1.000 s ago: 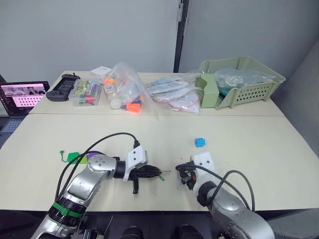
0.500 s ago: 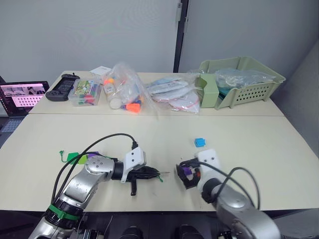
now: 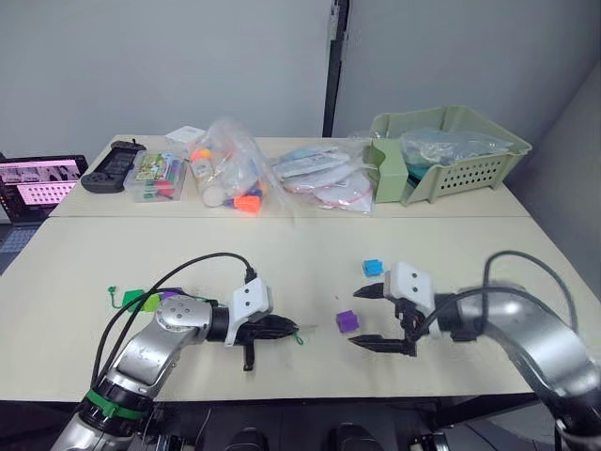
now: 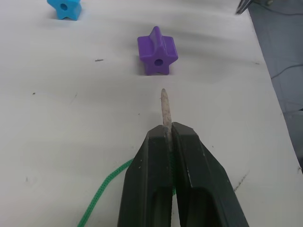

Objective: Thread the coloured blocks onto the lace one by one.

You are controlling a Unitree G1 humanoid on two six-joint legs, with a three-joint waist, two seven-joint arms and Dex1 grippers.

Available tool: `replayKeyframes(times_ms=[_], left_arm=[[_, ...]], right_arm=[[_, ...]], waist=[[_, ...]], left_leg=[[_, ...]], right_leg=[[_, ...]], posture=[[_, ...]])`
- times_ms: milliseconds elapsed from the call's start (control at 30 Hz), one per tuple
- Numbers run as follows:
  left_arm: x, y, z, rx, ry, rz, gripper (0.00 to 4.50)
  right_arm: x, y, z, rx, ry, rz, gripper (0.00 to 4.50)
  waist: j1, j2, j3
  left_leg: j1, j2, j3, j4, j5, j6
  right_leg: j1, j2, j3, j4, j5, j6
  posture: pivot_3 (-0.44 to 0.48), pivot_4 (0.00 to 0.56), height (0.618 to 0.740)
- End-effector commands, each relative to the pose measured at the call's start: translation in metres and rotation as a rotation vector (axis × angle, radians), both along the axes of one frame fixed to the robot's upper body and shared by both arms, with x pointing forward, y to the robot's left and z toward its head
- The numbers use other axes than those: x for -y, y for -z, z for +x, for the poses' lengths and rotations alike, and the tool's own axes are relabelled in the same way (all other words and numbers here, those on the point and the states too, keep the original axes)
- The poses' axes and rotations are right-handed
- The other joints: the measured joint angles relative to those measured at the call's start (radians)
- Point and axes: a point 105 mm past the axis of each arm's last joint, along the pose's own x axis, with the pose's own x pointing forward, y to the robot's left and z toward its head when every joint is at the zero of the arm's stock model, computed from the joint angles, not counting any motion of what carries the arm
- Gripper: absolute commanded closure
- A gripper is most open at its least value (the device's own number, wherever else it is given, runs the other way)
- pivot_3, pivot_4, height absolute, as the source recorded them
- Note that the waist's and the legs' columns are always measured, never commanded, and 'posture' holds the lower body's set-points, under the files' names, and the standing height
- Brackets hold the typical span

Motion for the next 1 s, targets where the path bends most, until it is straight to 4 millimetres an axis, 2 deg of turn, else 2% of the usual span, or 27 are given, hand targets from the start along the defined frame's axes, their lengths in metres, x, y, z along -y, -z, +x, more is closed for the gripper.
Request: replayKeyframes(times_ms=[33, 167, 200, 433, 467, 567, 767, 1000], left_arm=[[0.004, -0.013, -0.005, 0.030, 0.015, -0.006, 4.50], [0.004, -0.015, -0.006, 0.031, 0.006, -0.005, 4.50], [0.005, -0.016, -0.006, 0.030, 0.005, -0.005, 4.50], [0.005, -0.017, -0.007, 0.026, 0.000, 0.002, 4.50], [0.006, -0.017, -0.007, 0.026, 0.002, 0.002, 4.50], [0.010, -0.018, -0.006, 0.040, 0.003, 0.005, 4.50], [0.027, -0.012, 0.004, 0.079, 0.005, 0.042, 4.50], [0.032, -0.006, 0.008, 0.082, 0.014, 0.091, 4.50]], right_arm=[[-0.001, 0.012, 0.007, 0.055, -0.133, -0.058, 0.02], [-0.002, 0.022, 0.016, 0.052, -0.175, -0.056, 0.02], [-0.002, 0.023, 0.018, 0.053, -0.178, -0.053, 0.54], [0.001, 0.029, 0.023, 0.055, -0.153, -0.032, 2.94], [0.002, 0.029, 0.023, 0.057, -0.149, -0.032, 3.14], [0.000, 0.030, 0.023, 0.049, -0.108, -0.009, 3.14], [-0.019, 0.033, 0.012, 0.023, -0.039, 0.032, 3.14], [-0.021, 0.041, 0.010, 0.006, -0.004, -0.001, 3.14]], waist=[[0.006, 0.000, 0.000], [0.011, 0.000, 0.000], [0.012, 0.000, 0.000], [0.022, 0.000, 0.000], [0.023, 0.000, 0.000], [0.025, 0.000, 0.000], [0.026, 0.000, 0.000], [0.024, 0.000, 0.000]], left_leg=[[-0.001, 0.000, 0.000, 0.000, 0.000, 0.000], [-0.002, -0.002, -0.001, 0.000, 0.000, 0.000], [-0.002, -0.002, -0.002, 0.000, 0.000, 0.000], [0.000, -0.002, -0.004, 0.000, 0.000, 0.000], [0.000, -0.002, -0.004, 0.000, 0.000, 0.000], [0.000, -0.002, -0.004, 0.000, 0.000, 0.000], [0.001, -0.002, -0.004, 0.000, 0.000, 0.000], [0.001, -0.001, -0.003, 0.000, 0.000, 0.000]], right_leg=[[-0.001, 0.000, 0.000, 0.000, 0.000, 0.000], [-0.001, -0.003, 0.000, 0.000, 0.000, 0.000], [-0.001, -0.003, 0.000, 0.001, 0.000, 0.000], [0.000, -0.003, 0.000, 0.002, 0.000, 0.000], [0.000, -0.003, 0.000, 0.001, 0.000, 0.000], [0.000, -0.003, 0.000, 0.002, 0.000, 0.000], [0.000, -0.002, 0.000, 0.002, 0.001, -0.001], [0.001, -0.001, 0.000, 0.003, 0.001, -0.001]], posture=[[0.000, 0.150, 0.740], [0.000, 0.150, 0.740], [0.000, 0.150, 0.740], [0.000, 0.150, 0.740], [0.000, 0.150, 0.740], [0.000, 0.150, 0.740], [0.000, 0.150, 0.740], [0.000, 0.150, 0.740]])
